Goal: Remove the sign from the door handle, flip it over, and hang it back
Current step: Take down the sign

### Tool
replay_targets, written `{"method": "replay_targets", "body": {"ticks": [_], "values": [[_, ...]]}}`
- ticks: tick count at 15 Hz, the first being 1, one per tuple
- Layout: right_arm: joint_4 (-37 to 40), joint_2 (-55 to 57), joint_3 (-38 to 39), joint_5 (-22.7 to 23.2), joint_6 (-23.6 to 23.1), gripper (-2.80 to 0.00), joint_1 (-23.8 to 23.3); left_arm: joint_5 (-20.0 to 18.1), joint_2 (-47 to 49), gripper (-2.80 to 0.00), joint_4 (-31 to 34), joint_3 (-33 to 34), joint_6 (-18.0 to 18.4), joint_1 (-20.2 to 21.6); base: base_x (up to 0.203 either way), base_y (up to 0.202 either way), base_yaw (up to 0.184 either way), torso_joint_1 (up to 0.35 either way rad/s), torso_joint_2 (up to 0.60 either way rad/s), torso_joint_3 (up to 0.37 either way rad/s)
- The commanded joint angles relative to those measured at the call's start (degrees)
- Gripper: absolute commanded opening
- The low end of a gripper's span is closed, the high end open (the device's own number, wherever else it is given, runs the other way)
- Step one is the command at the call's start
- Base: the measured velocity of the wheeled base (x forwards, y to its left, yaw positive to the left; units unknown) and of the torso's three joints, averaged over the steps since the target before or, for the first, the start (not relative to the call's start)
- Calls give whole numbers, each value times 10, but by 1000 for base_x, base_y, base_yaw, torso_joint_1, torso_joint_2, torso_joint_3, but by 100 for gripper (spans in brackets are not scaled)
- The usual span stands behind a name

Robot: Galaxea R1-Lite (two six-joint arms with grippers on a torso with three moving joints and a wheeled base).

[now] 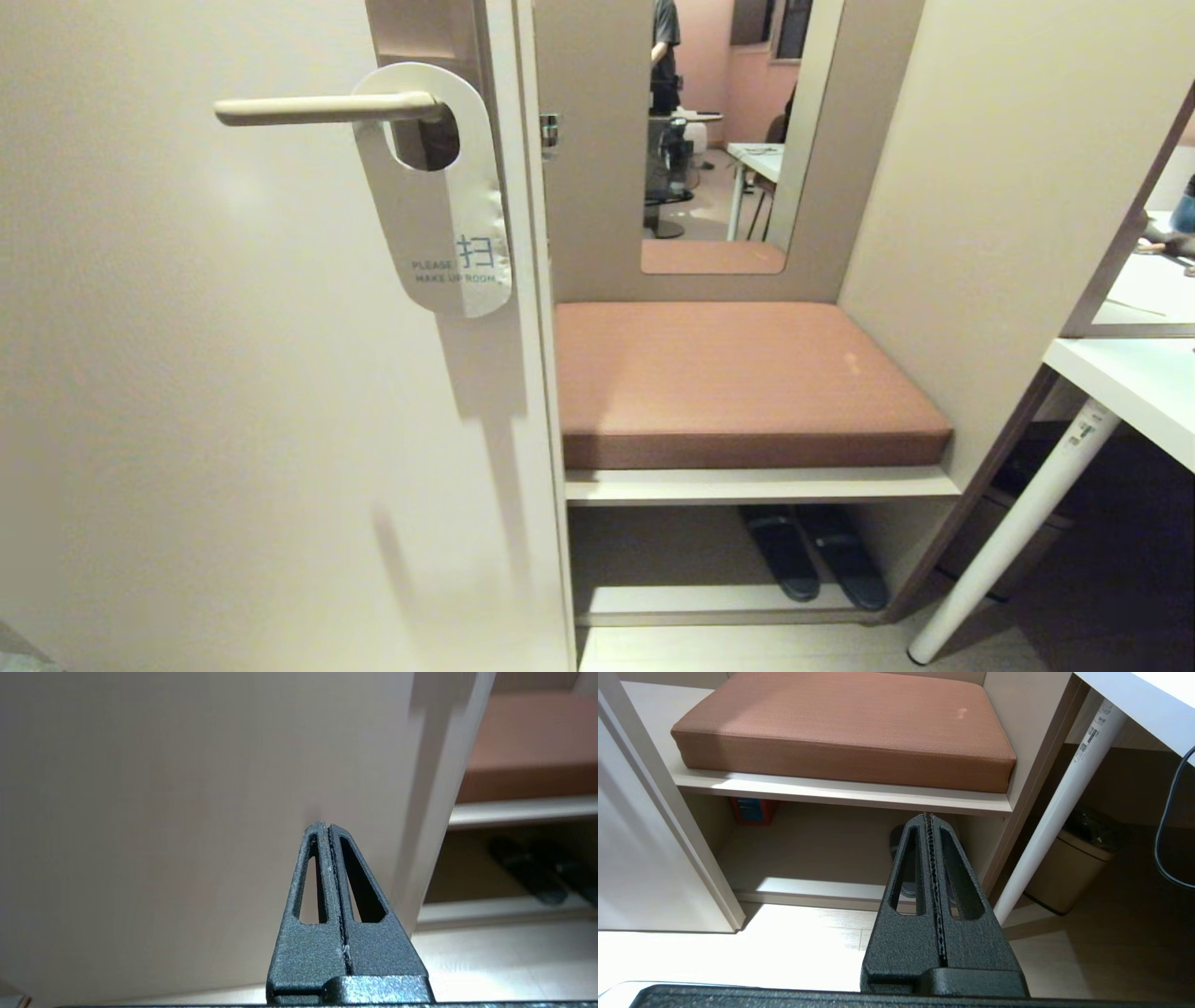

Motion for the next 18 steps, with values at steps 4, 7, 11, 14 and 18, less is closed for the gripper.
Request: {"method": "replay_targets", "body": {"ticks": [4, 7, 11, 14, 18], "values": [[0, 1, 0, 0, 0, -280, 0, 1, -50, -280, 4, 0, 7, -2, 0, 0, 0, 0, 0, 0], [0, 1, 0, -1, 0, -280, 0, 1, -50, -280, 10, 0, 1, -2, 0, 0, 0, 0, 0, 0], [0, 1, 0, -1, 0, -280, 0, 3, -50, -280, 34, 0, 41, -2, 0, 0, 0, 0, 0, 0], [0, 1, 0, 0, 0, -280, 0, 4, -50, -280, 49, 0, 37, -2, 0, 0, 0, 0, 0, 0], [0, 1, 0, -1, 0, -280, 0, 9, -50, -280, 48, 0, 14, -2, 0, 0, 0, 0, 0, 0]]}}
